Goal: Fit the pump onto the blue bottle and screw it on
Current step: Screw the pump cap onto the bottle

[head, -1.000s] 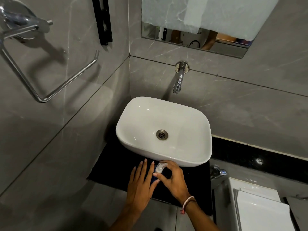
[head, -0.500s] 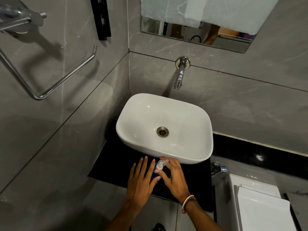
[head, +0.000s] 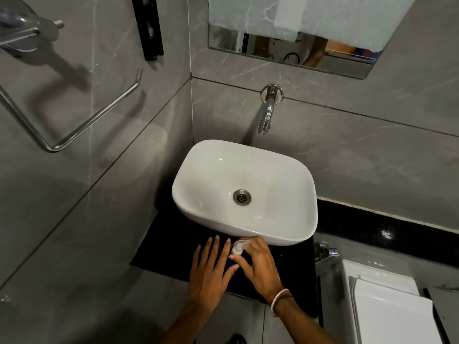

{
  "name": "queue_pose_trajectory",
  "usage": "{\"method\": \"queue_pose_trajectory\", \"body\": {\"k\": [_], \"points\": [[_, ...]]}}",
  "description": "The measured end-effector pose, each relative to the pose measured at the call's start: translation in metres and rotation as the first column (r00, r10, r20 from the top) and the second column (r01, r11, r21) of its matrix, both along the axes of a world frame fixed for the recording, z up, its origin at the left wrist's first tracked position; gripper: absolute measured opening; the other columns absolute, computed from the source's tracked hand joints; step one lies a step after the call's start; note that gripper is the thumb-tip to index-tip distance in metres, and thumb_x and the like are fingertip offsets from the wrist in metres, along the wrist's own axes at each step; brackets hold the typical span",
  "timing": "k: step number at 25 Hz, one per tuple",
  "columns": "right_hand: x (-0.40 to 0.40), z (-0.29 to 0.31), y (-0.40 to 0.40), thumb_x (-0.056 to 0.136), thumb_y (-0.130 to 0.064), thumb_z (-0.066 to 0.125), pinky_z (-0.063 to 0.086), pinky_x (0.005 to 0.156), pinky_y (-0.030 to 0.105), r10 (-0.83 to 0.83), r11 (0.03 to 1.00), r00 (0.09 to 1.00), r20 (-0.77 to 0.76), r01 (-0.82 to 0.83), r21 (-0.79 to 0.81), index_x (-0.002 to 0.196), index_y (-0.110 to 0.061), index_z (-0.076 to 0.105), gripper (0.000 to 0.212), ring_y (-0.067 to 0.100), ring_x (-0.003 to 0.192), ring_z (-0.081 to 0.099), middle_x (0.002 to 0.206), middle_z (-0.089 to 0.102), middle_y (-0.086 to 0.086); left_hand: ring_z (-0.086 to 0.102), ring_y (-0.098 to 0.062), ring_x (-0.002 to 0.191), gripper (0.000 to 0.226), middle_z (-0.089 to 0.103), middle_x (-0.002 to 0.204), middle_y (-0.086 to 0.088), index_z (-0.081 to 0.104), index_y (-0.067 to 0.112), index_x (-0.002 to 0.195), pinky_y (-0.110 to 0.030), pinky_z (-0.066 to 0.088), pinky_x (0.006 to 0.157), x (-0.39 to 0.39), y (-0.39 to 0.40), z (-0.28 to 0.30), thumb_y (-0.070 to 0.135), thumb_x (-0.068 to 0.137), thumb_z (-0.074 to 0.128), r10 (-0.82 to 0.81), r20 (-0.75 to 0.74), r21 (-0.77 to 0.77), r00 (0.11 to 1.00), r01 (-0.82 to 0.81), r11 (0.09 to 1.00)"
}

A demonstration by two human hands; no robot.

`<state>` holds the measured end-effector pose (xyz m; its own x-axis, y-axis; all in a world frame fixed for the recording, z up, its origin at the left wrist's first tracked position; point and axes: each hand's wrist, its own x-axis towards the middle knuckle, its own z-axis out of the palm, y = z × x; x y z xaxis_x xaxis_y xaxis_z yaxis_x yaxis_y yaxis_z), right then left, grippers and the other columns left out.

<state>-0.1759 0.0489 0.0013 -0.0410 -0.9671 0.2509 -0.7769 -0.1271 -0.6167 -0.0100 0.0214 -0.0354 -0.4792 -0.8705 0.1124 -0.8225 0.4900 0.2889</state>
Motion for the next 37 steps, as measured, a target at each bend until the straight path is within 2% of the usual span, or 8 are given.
{"method": "queue_pose_trajectory", "body": {"k": [5,10,15,18,21,25,28,37], "points": [[-0.009,0.012,0.014,0.079,-0.049,0.082,0.048,0.103,0.014,-0.113,0.989,0.95,0.292,0.079,0.123,0.14,-0.029,0.054,0.069,0.002,0.122,0.058,0.133,0.06,-0.016,0.057,-0.032,0.127,0.062,0.061,0.139,-0.014,0.054,0.02,0.14,-0.055,0.051,0.101,0.002,-0.002,0.004,0.057,0.093,0.039,-0.005,0.016,-0.002,1.0,0.005,1.0],[-0.021,0.059,-0.004,0.098,-0.029,0.064,0.051,0.102,0.027,0.232,0.97,0.956,-0.18,-0.213,0.12,0.124,-0.025,0.069,0.027,0.01,0.119,0.062,0.129,0.071,-0.007,0.057,-0.032,0.128,0.066,0.061,0.138,-0.014,0.054,0.019,0.14,-0.055,0.051,0.101,0.001,-0.002,0.004,0.061,0.093,0.036,-0.015,0.031,0.009,0.999,0.015,1.0],[0.006,0.069,-0.011,0.092,-0.041,0.061,0.044,0.061,0.028,0.05,0.979,0.931,-0.363,0.027,0.204,0.09,-0.021,0.066,0.021,0.023,0.079,0.072,0.083,0.075,0.001,0.057,-0.032,0.128,0.064,0.061,0.139,-0.014,0.053,0.019,0.14,-0.054,0.05,0.102,0.001,-0.003,0.003,0.06,0.093,0.037,-0.013,0.019,0.02,1.0,0.013,1.0],[0.006,0.074,-0.006,0.083,-0.043,0.076,0.046,0.061,0.027,0.008,0.956,0.992,-0.122,0.028,0.292,0.11,-0.023,0.068,0.035,0.011,0.066,0.064,0.07,0.066,-0.003,0.057,-0.033,0.128,0.063,0.06,0.14,-0.015,0.052,0.019,0.141,-0.055,0.049,0.103,0.002,-0.002,0.001,0.058,0.094,0.036,-0.018,0.01,0.004,1.0,0.018,1.0],[-0.017,0.082,-0.008,0.082,-0.02,0.083,0.058,0.072,0.03,0.165,0.898,0.986,0.037,-0.166,0.407,0.116,-0.023,0.07,0.036,0.01,0.072,0.065,0.081,0.072,0.002,0.055,-0.032,0.13,0.066,0.059,0.141,-0.014,0.049,0.02,0.143,-0.054,0.048,0.104,0.001,-0.003,0.001,0.061,0.095,0.032,-0.021,0.035,0.018,0.999,0.02,1.0],[-0.021,0.078,-0.011,0.079,-0.024,0.087,0.056,0.069,0.028,0.124,0.925,0.992,0.017,-0.121,0.36,0.087,-0.019,0.071,0.019,0.017,0.073,0.069,0.078,0.076,0.002,0.053,-0.032,0.132,0.068,0.057,0.143,-0.014,0.047,0.02,0.145,-0.054,0.047,0.105,0.001,-0.005,0.001,0.063,0.095,0.029,-0.017,0.05,0.046,0.999,0.014,0.999],[-0.013,0.071,-0.01,0.075,-0.038,0.087,0.059,0.067,0.029,0.074,0.939,0.994,-0.082,-0.042,0.341,0.091,-0.017,0.073,0.03,0.012,0.07,0.069,0.076,0.075,-0.002,0.054,-0.032,0.131,0.069,0.058,0.142,-0.014,0.047,0.02,0.145,-0.054,0.048,0.105,0.001,-0.004,0.0,0.063,0.098,0.02,-0.009,0.034,0.049,0.999,0.007,0.999],[-0.009,0.068,-0.006,0.07,-0.045,0.087,0.058,0.066,0.031,-0.025,0.944,0.999,-0.026,0.033,0.329,0.088,-0.016,0.073,0.037,0.014,0.069,0.068,0.075,0.073,0.001,0.055,-0.032,0.13,0.066,0.059,0.141,-0.013,0.047,0.019,0.144,-0.054,0.048,0.105,0.001,-0.005,-0.005,0.061,0.1,0.022,-0.019,-0.006,0.043,1.0,0.019,0.999]]}}
